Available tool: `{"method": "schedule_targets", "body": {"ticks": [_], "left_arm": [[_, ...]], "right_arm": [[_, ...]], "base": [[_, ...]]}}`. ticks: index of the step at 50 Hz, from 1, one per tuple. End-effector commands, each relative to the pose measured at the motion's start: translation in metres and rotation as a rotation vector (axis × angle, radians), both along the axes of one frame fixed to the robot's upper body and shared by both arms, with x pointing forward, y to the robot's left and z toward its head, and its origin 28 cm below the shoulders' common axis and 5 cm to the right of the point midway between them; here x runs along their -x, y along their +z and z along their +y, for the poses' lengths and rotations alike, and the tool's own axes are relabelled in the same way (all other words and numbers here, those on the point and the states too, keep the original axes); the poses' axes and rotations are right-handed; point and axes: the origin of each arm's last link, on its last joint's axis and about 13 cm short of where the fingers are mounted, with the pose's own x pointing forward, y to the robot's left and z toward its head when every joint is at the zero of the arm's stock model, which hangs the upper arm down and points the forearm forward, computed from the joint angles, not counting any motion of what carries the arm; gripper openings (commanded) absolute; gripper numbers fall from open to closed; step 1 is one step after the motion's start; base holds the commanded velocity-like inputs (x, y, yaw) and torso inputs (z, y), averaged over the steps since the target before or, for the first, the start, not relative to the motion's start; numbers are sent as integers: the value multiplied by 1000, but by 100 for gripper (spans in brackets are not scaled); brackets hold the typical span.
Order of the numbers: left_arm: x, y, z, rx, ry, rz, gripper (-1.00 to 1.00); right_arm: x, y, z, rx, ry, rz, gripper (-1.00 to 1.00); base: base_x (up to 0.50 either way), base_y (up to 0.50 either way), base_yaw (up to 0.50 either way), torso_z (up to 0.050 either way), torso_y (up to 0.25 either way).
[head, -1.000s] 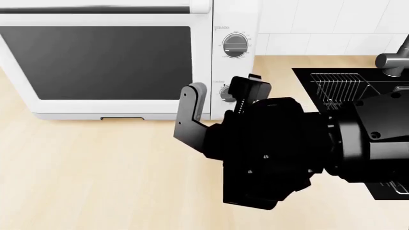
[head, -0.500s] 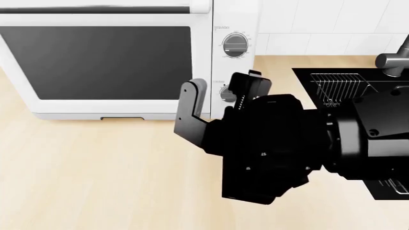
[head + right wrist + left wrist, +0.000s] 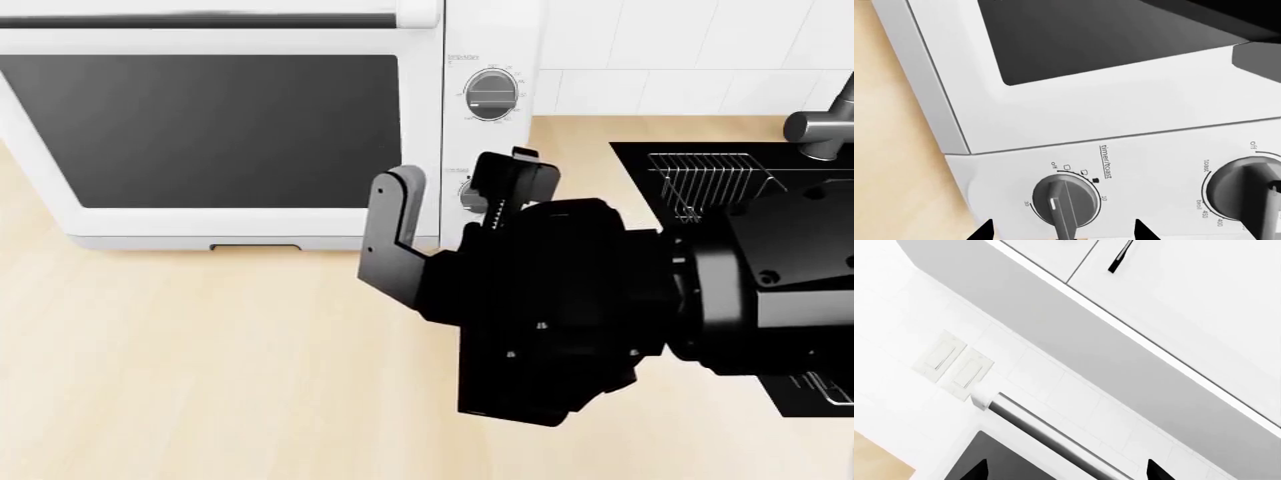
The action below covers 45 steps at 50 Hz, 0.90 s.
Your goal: Turn on the toaster oven by setting the timer.
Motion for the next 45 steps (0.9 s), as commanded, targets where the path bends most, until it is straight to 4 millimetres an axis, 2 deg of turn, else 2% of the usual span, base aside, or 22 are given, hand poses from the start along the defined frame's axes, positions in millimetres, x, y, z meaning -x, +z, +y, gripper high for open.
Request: {"method": "schedule_targets", "body": {"ticks": [1, 10, 11, 45], "left_arm": [[0, 0, 0, 0, 0, -2, 100], [0, 0, 0, 0, 1, 0, 100], [0, 0, 0, 0, 0, 0, 100], [3, -2, 0, 16, -10, 8, 100]], "right_arm": [[-1, -1, 0, 2, -1, -2, 100], [-3, -3, -1, 0, -16, 5, 100], [-3, -3, -1, -1, -18, 7, -100], [-5, -4, -2, -9, -19, -2, -100]], "base": [[0, 0, 0, 0, 0], [0, 0, 0, 0, 0], [0, 0, 0, 0, 0], [0, 0, 0, 0, 0]]}}
